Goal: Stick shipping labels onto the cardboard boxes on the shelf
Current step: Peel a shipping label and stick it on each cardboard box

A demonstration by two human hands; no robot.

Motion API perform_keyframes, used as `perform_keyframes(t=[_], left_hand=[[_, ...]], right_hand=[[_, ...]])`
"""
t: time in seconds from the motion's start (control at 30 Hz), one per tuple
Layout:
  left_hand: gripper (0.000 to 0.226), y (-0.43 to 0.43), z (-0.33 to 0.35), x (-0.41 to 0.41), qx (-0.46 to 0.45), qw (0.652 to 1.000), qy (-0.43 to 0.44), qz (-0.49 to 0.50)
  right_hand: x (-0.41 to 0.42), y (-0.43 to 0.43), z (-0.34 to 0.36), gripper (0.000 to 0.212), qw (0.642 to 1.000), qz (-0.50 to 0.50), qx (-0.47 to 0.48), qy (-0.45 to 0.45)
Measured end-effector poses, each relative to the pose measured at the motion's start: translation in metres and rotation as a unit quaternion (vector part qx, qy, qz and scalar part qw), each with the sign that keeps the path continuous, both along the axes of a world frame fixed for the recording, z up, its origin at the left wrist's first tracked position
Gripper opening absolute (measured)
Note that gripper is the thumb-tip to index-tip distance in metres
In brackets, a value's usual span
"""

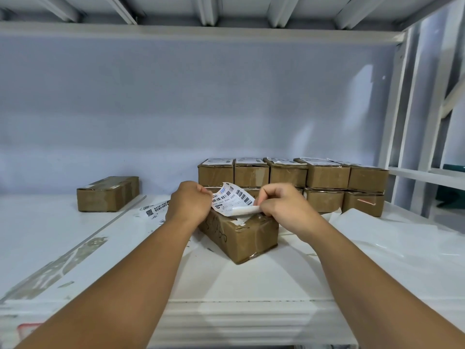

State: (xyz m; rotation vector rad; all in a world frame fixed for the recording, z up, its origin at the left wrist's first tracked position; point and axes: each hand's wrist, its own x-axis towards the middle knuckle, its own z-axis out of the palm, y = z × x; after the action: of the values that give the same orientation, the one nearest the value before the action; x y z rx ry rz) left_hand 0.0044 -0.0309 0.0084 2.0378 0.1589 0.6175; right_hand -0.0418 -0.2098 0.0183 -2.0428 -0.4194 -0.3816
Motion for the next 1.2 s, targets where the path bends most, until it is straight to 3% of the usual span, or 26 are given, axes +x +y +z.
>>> perform_keyframes(t=[0.27, 0.53, 0.77, 1.2], left_hand=[[0.019, -0.0022, -0.0012, 0.0016, 0.003, 1.0, 0.005, 0.002], [0.019, -0.0008, 0.0004, 0.0079, -0.065, 0.998, 0.023, 0.002], [0.019, -0.0013, 0.0, 0.006, -0.039, 0.999, 0.022, -0.005], [0.019, -0.0024, -0.0004, 0.0009, 0.033, 0.999, 0.019, -0.002]], right_hand=[[0.0019, 0.0, -0.0022, 0.043, 1.0, -0.014, -0.003, -0.008], [0.0002, -0.0009, -0.0002, 0.038, 1.0, -0.004, 0.027, 0.002], [-0.0009, -0.0022, 0.0006, 0.048, 0.999, 0.027, 0.024, 0.012], [-0.0001, -0.0024, -0.0004, 0.041, 0.999, 0.045, -0.002, 0.018]])
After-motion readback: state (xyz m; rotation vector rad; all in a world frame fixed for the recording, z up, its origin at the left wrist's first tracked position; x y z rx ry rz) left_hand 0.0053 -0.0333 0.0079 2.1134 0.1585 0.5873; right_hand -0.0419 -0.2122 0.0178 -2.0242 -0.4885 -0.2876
